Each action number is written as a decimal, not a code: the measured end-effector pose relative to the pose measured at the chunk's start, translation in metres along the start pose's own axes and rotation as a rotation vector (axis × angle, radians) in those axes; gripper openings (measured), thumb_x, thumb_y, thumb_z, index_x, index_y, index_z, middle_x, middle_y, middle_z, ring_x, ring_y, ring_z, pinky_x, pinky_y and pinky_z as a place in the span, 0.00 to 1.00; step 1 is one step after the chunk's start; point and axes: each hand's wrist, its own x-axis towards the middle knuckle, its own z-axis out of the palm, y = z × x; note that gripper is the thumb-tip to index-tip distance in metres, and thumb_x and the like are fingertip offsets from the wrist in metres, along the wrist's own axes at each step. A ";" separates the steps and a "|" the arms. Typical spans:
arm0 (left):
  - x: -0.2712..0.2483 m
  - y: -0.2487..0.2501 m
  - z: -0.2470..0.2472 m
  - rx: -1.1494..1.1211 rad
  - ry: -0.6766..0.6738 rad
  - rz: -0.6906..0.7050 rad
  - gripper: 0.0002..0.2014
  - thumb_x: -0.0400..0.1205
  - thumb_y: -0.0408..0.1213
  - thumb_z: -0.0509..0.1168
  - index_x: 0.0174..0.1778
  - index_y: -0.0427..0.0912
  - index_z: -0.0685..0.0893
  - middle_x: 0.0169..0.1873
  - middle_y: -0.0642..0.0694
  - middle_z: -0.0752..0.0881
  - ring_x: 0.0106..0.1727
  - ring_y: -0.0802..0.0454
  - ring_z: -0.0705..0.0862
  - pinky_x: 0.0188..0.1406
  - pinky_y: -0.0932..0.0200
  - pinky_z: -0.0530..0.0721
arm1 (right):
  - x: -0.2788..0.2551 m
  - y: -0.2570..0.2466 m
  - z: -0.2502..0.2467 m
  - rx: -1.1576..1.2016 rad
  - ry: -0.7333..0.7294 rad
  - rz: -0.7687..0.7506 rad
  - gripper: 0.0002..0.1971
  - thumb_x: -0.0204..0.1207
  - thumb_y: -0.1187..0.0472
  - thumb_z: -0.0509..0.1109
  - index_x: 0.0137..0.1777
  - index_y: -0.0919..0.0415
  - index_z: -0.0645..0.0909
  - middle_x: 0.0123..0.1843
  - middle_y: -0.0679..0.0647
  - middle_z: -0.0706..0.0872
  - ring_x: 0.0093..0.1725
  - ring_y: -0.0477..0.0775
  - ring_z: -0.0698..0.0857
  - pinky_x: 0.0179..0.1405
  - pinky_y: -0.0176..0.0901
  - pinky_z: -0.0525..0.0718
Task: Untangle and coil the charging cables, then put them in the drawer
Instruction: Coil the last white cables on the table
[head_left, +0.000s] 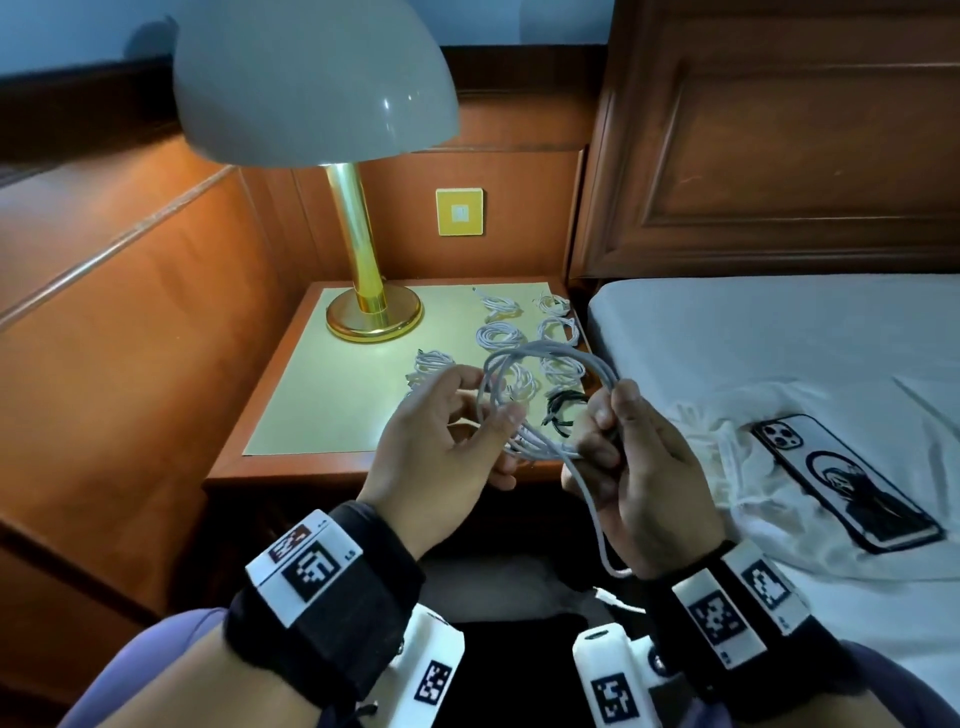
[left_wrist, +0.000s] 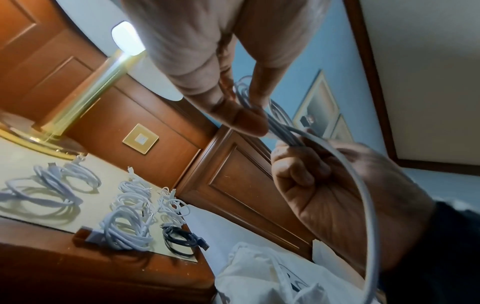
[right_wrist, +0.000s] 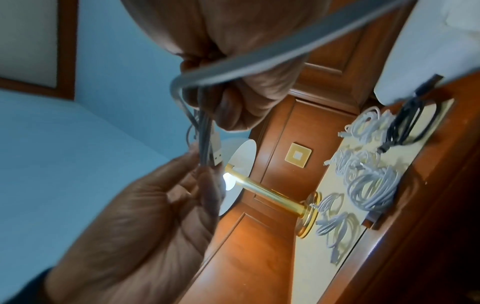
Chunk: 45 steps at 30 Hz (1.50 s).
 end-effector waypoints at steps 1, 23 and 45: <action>0.000 -0.001 0.000 -0.025 0.003 -0.018 0.10 0.81 0.37 0.72 0.56 0.41 0.82 0.41 0.41 0.85 0.30 0.50 0.88 0.32 0.52 0.90 | 0.000 -0.001 0.000 0.035 -0.002 0.026 0.21 0.83 0.45 0.56 0.31 0.53 0.73 0.26 0.48 0.64 0.21 0.45 0.60 0.23 0.41 0.56; 0.005 0.002 -0.001 -0.256 -0.101 -0.168 0.24 0.70 0.40 0.60 0.64 0.41 0.76 0.29 0.50 0.72 0.27 0.57 0.71 0.24 0.56 0.69 | 0.004 0.000 -0.004 0.036 -0.014 0.361 0.11 0.86 0.55 0.55 0.44 0.57 0.72 0.29 0.51 0.69 0.23 0.47 0.58 0.28 0.43 0.55; 0.004 -0.012 -0.007 0.428 -0.051 -0.071 0.11 0.84 0.39 0.69 0.54 0.57 0.73 0.45 0.50 0.85 0.42 0.48 0.87 0.36 0.58 0.83 | 0.006 -0.011 -0.014 0.248 0.145 0.114 0.18 0.90 0.47 0.52 0.40 0.54 0.71 0.32 0.51 0.74 0.28 0.48 0.71 0.27 0.37 0.70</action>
